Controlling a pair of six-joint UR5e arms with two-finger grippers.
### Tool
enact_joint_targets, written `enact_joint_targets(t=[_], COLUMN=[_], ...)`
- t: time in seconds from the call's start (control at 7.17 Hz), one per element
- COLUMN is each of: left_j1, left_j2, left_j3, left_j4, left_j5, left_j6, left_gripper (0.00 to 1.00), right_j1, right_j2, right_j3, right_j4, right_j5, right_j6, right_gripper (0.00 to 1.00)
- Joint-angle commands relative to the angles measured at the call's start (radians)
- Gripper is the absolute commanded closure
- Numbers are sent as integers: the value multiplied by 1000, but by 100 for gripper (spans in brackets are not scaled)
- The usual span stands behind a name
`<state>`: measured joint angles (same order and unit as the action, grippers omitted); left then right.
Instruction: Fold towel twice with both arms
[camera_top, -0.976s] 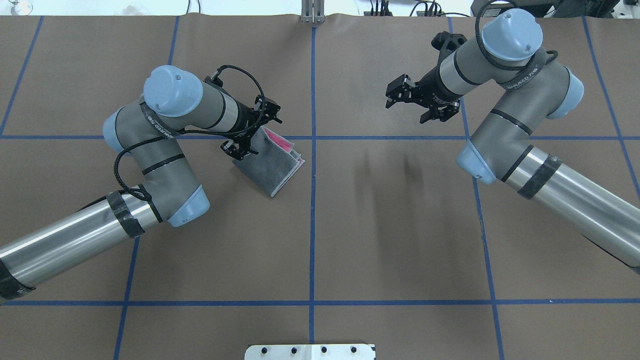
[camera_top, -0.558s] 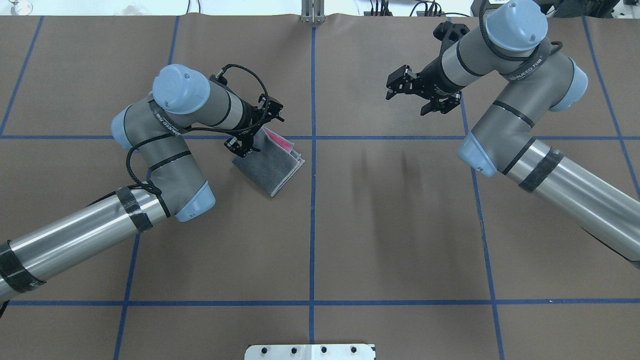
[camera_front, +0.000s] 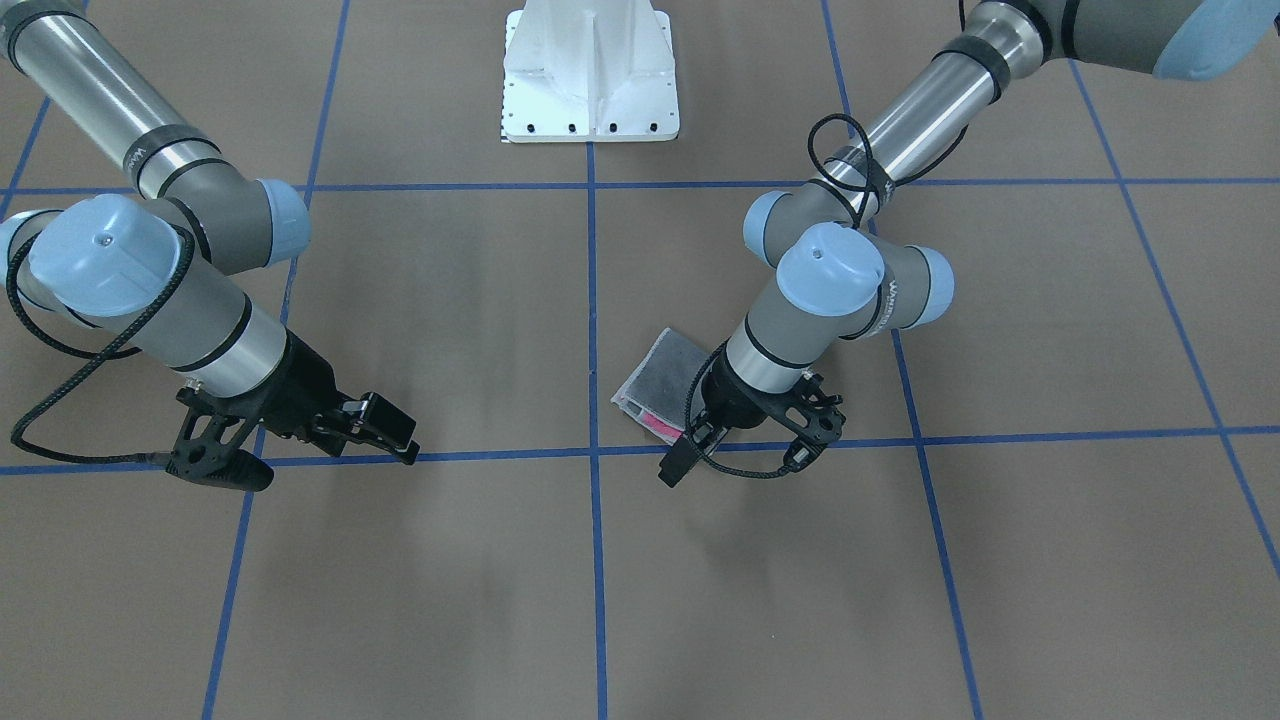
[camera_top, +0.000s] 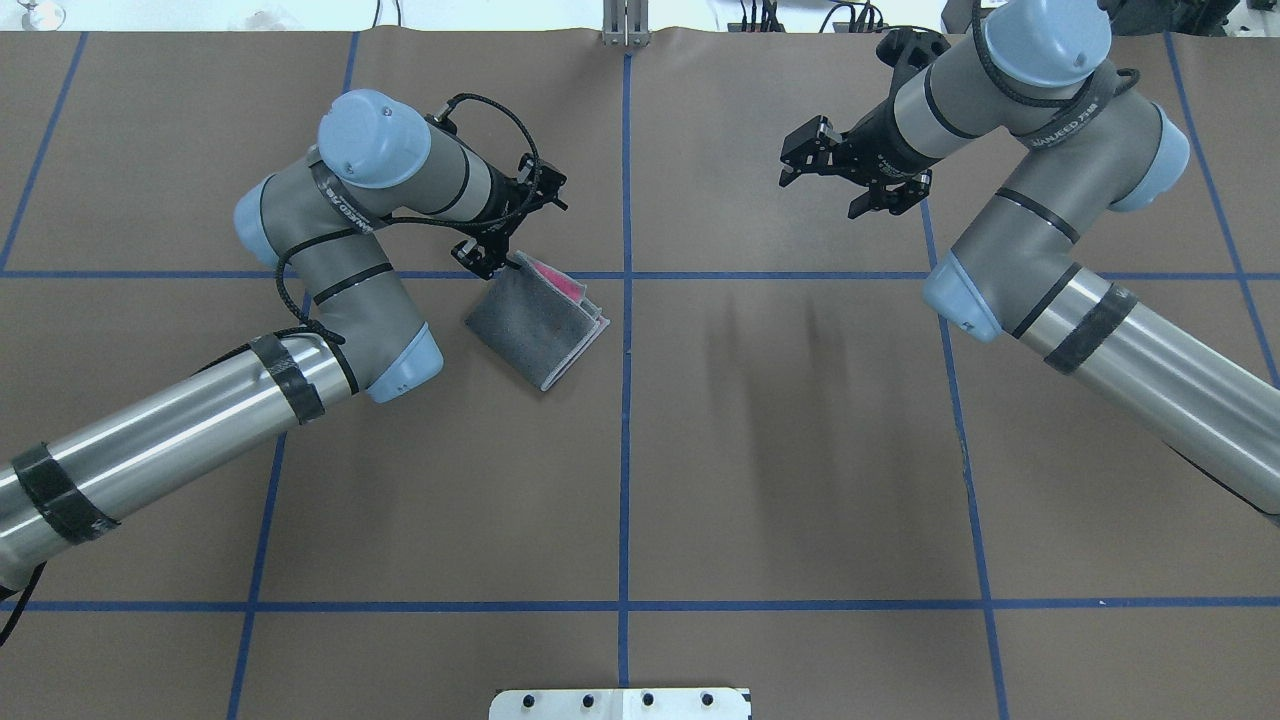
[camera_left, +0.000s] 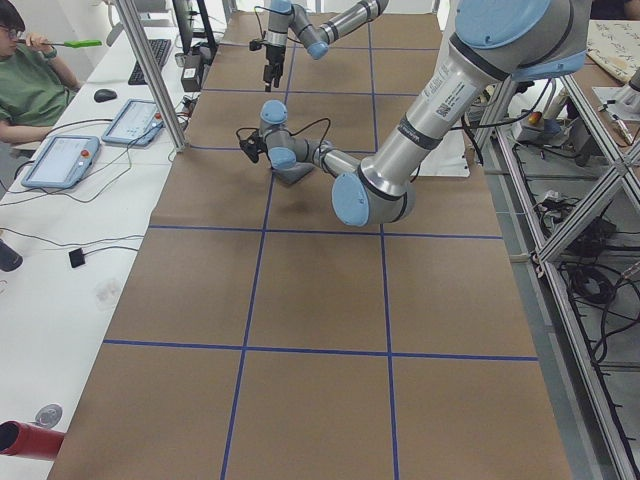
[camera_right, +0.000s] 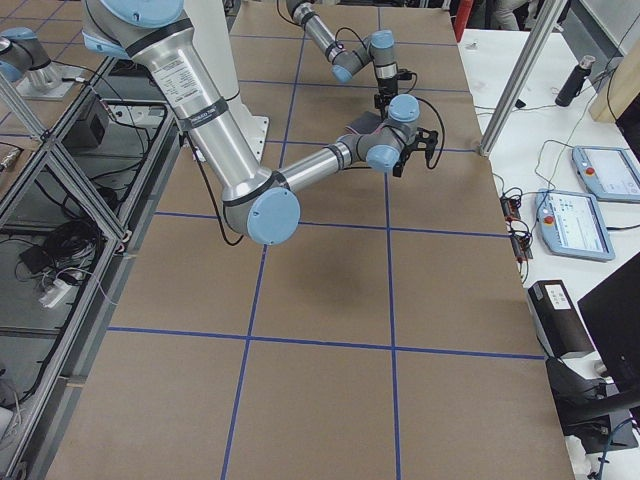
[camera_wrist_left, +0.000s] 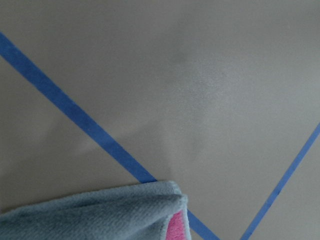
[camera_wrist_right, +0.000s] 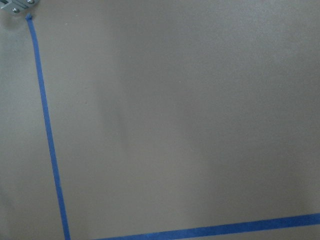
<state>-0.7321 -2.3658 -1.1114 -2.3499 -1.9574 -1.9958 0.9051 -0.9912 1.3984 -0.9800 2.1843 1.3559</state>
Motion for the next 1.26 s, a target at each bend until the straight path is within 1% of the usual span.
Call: enact_joint_targets(t=[0.0, 0.28, 0.42, 0.56, 0.7, 0.84, 1.12], left_j1=[-15, -16, -41, -88, -143, -185, -260], left_j2=[-7, -22, -29, -30, -29, -30, -24], left_j3=[34, 35, 35, 35, 33, 24, -14], left_j4=[0, 0, 3, 15, 108, 248, 416], left_j5=[-2, -3, -3, -11, -14, -15, -8], left_j6=[37, 37, 73, 191, 354, 534, 749], left_gripper=[0, 0, 0, 0, 0, 0, 0], right_j1=[9, 34, 43, 66, 104, 150, 248], right_j2=[0, 0, -3, -7, -6, -9, -15], right_j3=[1, 2, -4, -9, -6, -7, -3], right_j4=[0, -6, -11, -49, -166, -281, -525], right_j5=[3, 24, 23, 22, 23, 22, -3], right_j6=[-1, -15, -47, -143, -276, -434, -760], right_gripper=[0, 0, 0, 0, 0, 0, 0])
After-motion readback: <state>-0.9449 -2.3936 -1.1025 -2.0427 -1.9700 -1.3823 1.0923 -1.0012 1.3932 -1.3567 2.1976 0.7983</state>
